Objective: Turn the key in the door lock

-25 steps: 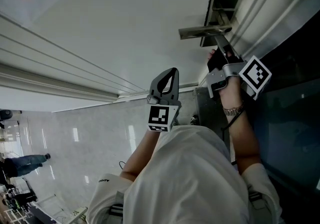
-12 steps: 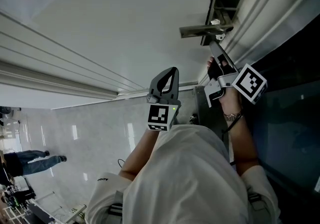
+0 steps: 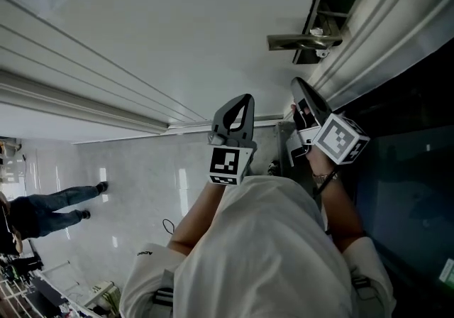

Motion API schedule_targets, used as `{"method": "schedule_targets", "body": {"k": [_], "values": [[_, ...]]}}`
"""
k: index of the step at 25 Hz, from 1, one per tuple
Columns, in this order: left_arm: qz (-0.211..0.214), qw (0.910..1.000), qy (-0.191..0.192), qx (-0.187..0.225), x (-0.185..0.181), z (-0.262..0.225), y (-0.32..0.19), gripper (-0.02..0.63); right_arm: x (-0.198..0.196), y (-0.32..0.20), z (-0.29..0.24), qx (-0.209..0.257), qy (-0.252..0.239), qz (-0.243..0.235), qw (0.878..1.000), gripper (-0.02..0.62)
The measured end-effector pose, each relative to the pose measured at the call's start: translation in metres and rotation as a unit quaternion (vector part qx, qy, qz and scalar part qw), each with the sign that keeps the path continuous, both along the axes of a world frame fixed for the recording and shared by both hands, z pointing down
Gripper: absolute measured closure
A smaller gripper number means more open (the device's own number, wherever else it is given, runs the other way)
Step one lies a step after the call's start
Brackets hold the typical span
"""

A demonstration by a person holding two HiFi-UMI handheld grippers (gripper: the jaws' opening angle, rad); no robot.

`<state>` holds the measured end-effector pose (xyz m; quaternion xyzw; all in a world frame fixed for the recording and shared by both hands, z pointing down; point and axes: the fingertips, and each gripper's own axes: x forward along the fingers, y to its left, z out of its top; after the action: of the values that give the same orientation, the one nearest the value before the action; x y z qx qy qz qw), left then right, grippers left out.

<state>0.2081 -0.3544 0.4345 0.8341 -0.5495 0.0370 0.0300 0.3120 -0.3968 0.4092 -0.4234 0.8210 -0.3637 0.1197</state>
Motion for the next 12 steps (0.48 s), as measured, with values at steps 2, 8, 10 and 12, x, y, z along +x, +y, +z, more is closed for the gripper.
{"method": "schedule_targets", "body": {"k": [2, 8, 10, 12], "values": [[-0.008, 1.0, -0.001, 0.0, -0.005, 0.0, 0.002, 0.597, -0.008, 0.007, 0.001, 0.027, 0.042, -0.01, 0.999, 0.592], [-0.036, 0.9994, -0.001, -0.003, -0.027, 0.0, 0.015, 0.597, -0.043, 0.033, 0.004, 0.102, 0.144, -0.052, 0.983, 0.592], [-0.044, 0.999, -0.001, -0.003, -0.034, -0.001, 0.018, 0.597, -0.055, 0.04, 0.004, 0.117, 0.159, -0.065, 0.978, 0.592], [-0.052, 0.9986, -0.001, -0.003, -0.04, -0.001, 0.023, 0.597, -0.065, 0.047, 0.004, 0.135, 0.173, -0.076, 0.973, 0.592]]}}
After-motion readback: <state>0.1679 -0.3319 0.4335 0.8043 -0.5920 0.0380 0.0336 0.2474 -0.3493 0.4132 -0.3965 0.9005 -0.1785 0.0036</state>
